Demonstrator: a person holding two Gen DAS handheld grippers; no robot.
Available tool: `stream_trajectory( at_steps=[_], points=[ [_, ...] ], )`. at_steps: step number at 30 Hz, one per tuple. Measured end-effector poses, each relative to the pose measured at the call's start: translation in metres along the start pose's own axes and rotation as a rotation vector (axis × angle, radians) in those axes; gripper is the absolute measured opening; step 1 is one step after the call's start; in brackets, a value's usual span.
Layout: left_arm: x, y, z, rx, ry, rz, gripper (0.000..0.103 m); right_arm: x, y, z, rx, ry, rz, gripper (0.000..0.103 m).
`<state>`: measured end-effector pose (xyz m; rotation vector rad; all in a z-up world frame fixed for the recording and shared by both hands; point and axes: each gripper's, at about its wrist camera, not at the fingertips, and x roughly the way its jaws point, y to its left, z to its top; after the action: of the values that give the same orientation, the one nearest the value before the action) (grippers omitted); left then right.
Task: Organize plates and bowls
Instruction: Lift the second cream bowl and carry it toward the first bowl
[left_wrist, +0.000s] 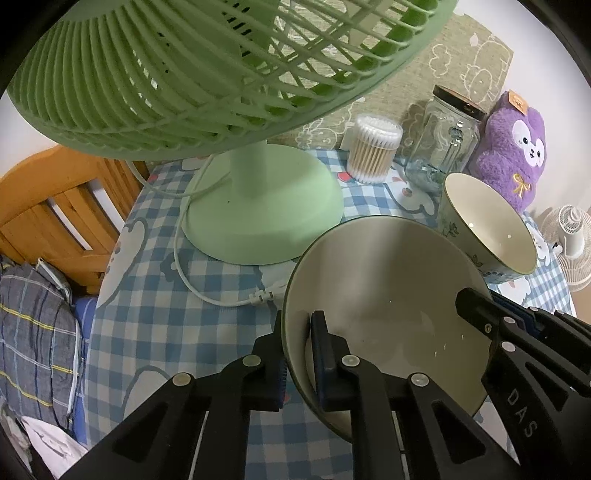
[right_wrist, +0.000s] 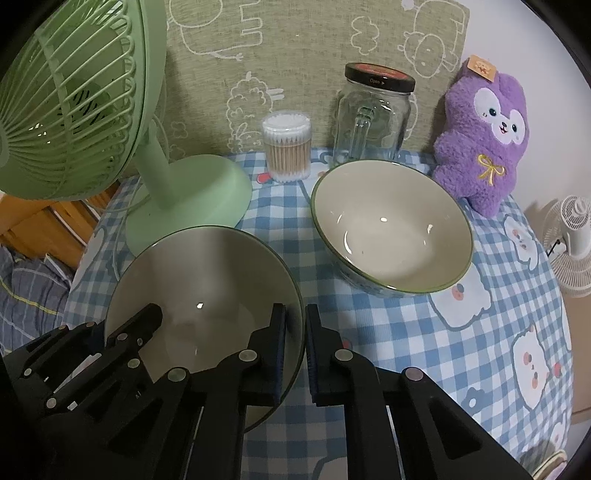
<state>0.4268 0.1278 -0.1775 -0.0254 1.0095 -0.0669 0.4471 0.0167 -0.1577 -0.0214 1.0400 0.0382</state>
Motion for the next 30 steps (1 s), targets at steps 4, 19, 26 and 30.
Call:
stream_trajectory(
  at_steps=[4, 19, 26, 30],
  points=[
    [-0.007, -0.002, -0.001, 0.013, -0.013, 0.012, 0.008, -0.006, 0.000, -0.002, -0.004, -0.004, 0.006, 0.013],
    [-0.057, -0.022, -0.013, 0.007, -0.065, 0.037, 0.008, -0.054, -0.013, -0.014, -0.009, -0.038, 0.029, 0.013],
    [-0.088, -0.039, -0.023, -0.002, -0.090, 0.039, 0.008, -0.088, -0.027, -0.025, -0.018, -0.064, 0.032, 0.013],
    [-0.108, -0.048, -0.029, -0.008, -0.103, 0.038, 0.008, -0.112, -0.036, -0.032, -0.024, -0.079, 0.033, 0.013]
  ],
)
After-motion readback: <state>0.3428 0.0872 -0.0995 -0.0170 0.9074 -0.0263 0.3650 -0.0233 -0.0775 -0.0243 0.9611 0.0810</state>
